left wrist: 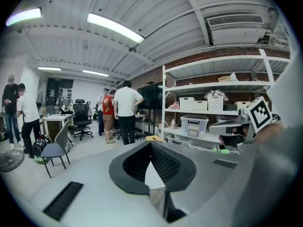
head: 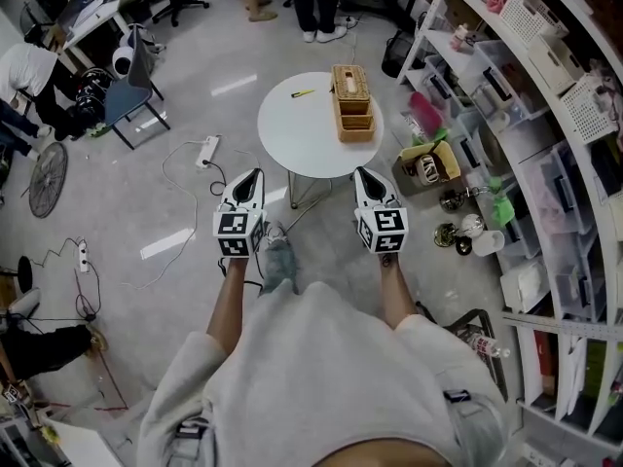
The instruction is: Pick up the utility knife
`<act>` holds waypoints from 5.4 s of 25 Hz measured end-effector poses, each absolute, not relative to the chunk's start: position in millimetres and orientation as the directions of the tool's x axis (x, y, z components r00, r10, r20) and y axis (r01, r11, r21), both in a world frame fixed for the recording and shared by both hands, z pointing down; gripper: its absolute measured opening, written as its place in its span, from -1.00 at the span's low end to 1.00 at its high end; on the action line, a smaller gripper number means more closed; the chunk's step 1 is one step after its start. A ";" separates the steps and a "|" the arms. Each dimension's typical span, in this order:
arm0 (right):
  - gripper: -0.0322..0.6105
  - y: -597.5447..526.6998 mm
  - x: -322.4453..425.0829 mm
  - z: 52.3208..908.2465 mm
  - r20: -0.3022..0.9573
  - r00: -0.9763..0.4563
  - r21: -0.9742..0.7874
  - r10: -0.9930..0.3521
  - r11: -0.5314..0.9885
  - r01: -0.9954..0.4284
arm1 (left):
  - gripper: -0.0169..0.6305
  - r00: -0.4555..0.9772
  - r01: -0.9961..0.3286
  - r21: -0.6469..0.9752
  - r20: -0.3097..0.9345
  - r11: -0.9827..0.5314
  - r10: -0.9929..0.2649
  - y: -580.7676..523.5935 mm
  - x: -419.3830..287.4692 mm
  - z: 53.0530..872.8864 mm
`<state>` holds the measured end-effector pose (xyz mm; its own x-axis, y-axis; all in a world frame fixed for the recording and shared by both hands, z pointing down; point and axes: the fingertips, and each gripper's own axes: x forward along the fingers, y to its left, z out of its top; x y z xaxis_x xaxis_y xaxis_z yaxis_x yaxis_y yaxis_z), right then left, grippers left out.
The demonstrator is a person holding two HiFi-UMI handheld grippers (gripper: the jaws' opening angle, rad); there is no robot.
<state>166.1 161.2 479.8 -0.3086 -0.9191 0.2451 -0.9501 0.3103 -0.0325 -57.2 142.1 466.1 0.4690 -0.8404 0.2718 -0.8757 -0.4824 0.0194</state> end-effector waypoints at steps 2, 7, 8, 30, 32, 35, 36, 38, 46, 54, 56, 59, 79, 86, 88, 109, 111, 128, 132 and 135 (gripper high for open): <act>-0.80 148.5 167.0 485.4 0.253 -0.294 -0.030 -0.922 0.296 -0.955 | -0.89 0.482 -0.869 0.026 0.275 -0.495 -0.832 126.1 -56.9 472.4; -0.80 101.5 163.4 492.6 0.271 -0.267 -0.016 -0.925 0.273 -0.962 | -0.89 0.515 -0.851 0.045 0.272 -0.524 -0.813 68.9 -57.6 480.3; -0.80 90.0 161.3 492.5 0.274 -0.262 -0.013 -0.925 0.269 -0.963 | -0.89 0.521 -0.847 0.047 0.270 -0.530 -0.809 55.9 -58.8 480.0; -0.80 -105.0 96.5 484.0 0.339 -0.165 0.057 -0.926 0.195 -0.979 | -0.89 0.632 -0.771 0.121 0.266 -0.625 -0.728 -168.6 -105.2 484.8; -0.80 -112.4 94.0 487.5 0.348 -0.160 0.061 -0.924 0.193 -0.979 | -0.89 0.637 -0.767 0.126 0.269 -0.629 -0.722 -178.9 -106.9 488.5; -0.80 -123.1 91.9 491.3 0.358 -0.157 0.062 -0.920 0.191 -0.980 | -0.89 0.642 -0.763 0.131 0.273 -0.633 -0.717 -191.8 -108.3 491.8; -0.80 -126.0 92.7 492.4 0.363 -0.156 0.063 -0.919 0.191 -0.980 | -0.89 0.643 -0.762 0.133 0.275 -0.634 -0.715 -194.8 -107.4 493.0; -0.80 -130.9 94.8 495.4 0.375 -0.157 0.064 -0.914 0.194 -0.979 | -0.89 0.644 -0.761 0.137 0.283 -0.635 -0.711 -199.5 -104.8 496.6; -0.80 -154.3 104.8 512.8 0.401 -0.207 0.037 -0.892 0.241 -0.970 | -0.89 0.624 -0.776 0.143 0.315 -0.614 -0.715 -211.2 -89.1 511.7; -0.80 -189.3 116.3 537.2 0.432 -0.335 -0.028 -0.837 0.359 -0.933 | -0.89 0.539 -0.835 0.118 0.370 -0.538 -0.756 -219.6 -72.6 523.3; -0.80 -198.6 115.8 544.0 0.444 -0.368 -0.040 -0.817 0.392 -0.919 | -0.89 0.513 -0.852 0.119 0.380 -0.510 -0.769 -223.5 -72.0 525.4; -0.80 -208.4 114.6 554.7 0.464 -0.407 -0.051 -0.786 0.436 -0.899 | -0.89 0.484 -0.870 0.124 0.397 -0.477 -0.780 -224.9 -69.5 530.0; -0.80 -198.1 105.0 645.7 0.637 -0.460 -0.101 -0.619 0.524 -0.846 | -0.89 0.454 -0.889 0.200 0.506 -0.413 -0.733 -211.2 -61.3 602.1; -0.80 -203.8 89.3 663.7 0.706 -0.462 -0.014 -0.537 0.642 -0.767 | -0.89 0.444 -0.894 0.216 0.534 -0.392 -0.719 -200.1 -66.2 618.8; -0.80 -204.9 83.6 669.2 0.730 -0.453 0.035 -0.512 0.690 -0.723 | -0.89 0.439 -0.897 0.220 0.540 -0.382 -0.718 -197.1 -69.3 621.6; -0.17 -208.9 62.0 738.3 0.922 -0.280 0.216 -0.268 0.955 -0.205 | -0.89 0.399 -0.917 0.228 0.555 -0.328 -0.730 -181.1 -101.9 627.9; -0.17 -215.0 61.3 744.4 0.927 -0.267 0.218 -0.264 0.957 -0.190 | -0.89 0.396 -0.918 0.228 0.559 -0.324 -0.729 -180.3 -104.5 629.4; -0.36 -247.2 58.5 802.4 0.976 -0.185 0.084 -0.111 0.985 -0.149 | -0.89 0.362 -0.932 0.219 0.598 -0.289 -0.715 -169.6 -119.0 641.9; -0.40 -245.1 57.5 803.9 0.977 -0.204 0.024 -0.056 0.987 -0.156 | -0.89 0.357 -0.934 0.216 0.609 -0.285 -0.709 -167.0 -123.5 645.5; -0.56 -237.7 56.8 804.6 0.973 -0.229 -0.029 -0.011 0.985 -0.171 | -0.89 0.359 -0.933 0.219 0.610 -0.285 -0.707 -165.7 -122.5 647.1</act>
